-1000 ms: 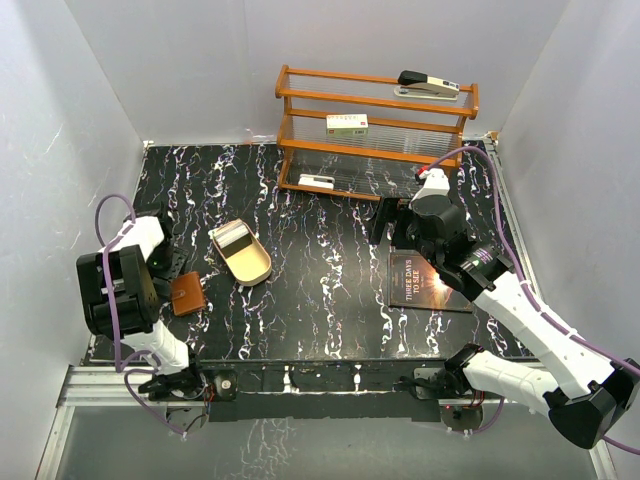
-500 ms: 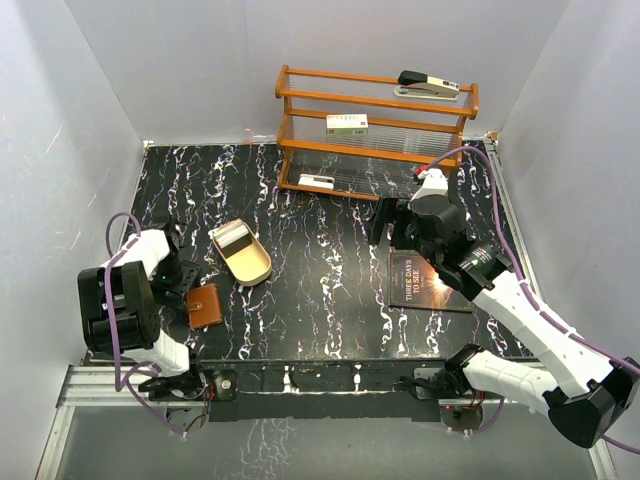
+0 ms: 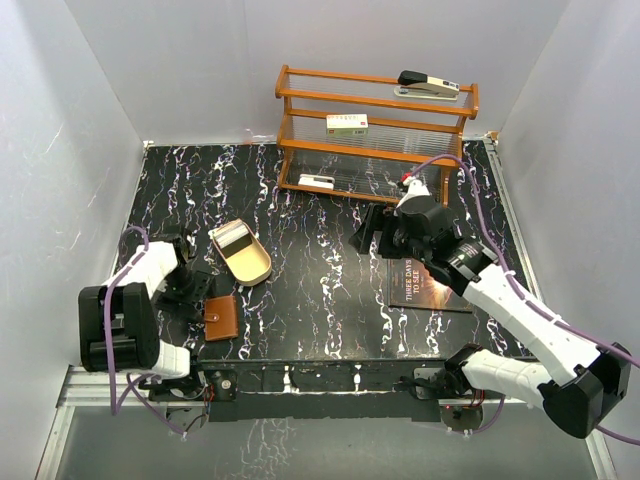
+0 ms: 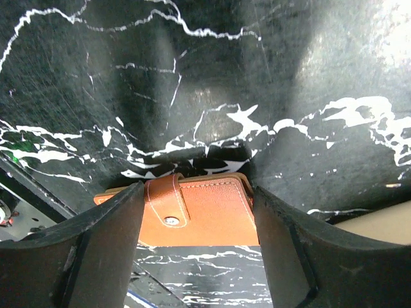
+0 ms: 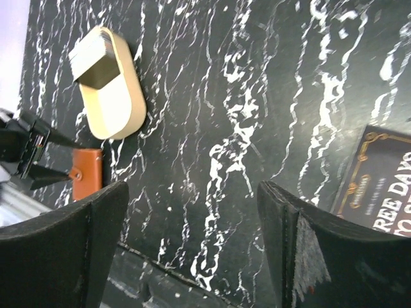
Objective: Put the credit cards into the card holder
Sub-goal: Move the card holder to the center of the board.
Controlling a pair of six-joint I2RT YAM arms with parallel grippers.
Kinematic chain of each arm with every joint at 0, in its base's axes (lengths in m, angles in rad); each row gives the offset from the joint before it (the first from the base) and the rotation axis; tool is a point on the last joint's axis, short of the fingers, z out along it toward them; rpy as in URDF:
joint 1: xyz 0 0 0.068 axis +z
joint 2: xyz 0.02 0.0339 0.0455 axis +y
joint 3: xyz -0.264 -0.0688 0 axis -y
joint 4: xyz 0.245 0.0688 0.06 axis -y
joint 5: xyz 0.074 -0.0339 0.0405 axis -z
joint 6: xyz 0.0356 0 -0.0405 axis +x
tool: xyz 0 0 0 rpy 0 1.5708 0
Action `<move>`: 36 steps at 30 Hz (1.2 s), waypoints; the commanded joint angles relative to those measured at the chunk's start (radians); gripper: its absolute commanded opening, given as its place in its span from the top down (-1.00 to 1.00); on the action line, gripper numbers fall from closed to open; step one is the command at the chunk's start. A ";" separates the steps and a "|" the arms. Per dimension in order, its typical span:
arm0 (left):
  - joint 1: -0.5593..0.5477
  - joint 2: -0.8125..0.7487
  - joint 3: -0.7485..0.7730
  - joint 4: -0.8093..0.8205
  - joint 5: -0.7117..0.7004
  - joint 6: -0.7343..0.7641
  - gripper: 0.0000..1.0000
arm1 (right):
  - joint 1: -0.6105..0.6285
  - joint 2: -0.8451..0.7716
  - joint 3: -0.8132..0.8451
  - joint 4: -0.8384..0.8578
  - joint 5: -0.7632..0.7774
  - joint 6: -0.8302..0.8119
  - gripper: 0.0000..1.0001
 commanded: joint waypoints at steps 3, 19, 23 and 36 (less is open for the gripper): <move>-0.019 -0.056 -0.017 -0.055 0.078 -0.054 -0.28 | -0.004 0.027 -0.086 0.152 -0.181 0.186 -0.41; -0.058 -0.175 -0.043 -0.065 0.127 -0.085 -0.36 | 0.228 0.300 -0.088 0.398 -0.165 0.406 -0.02; -0.058 -0.201 0.009 -0.065 0.055 -0.039 -0.44 | 0.313 0.395 -0.049 0.467 -0.142 0.477 0.11; -0.058 -0.396 0.257 0.037 -0.171 0.233 -0.81 | 0.499 0.665 0.125 0.544 -0.058 0.548 0.30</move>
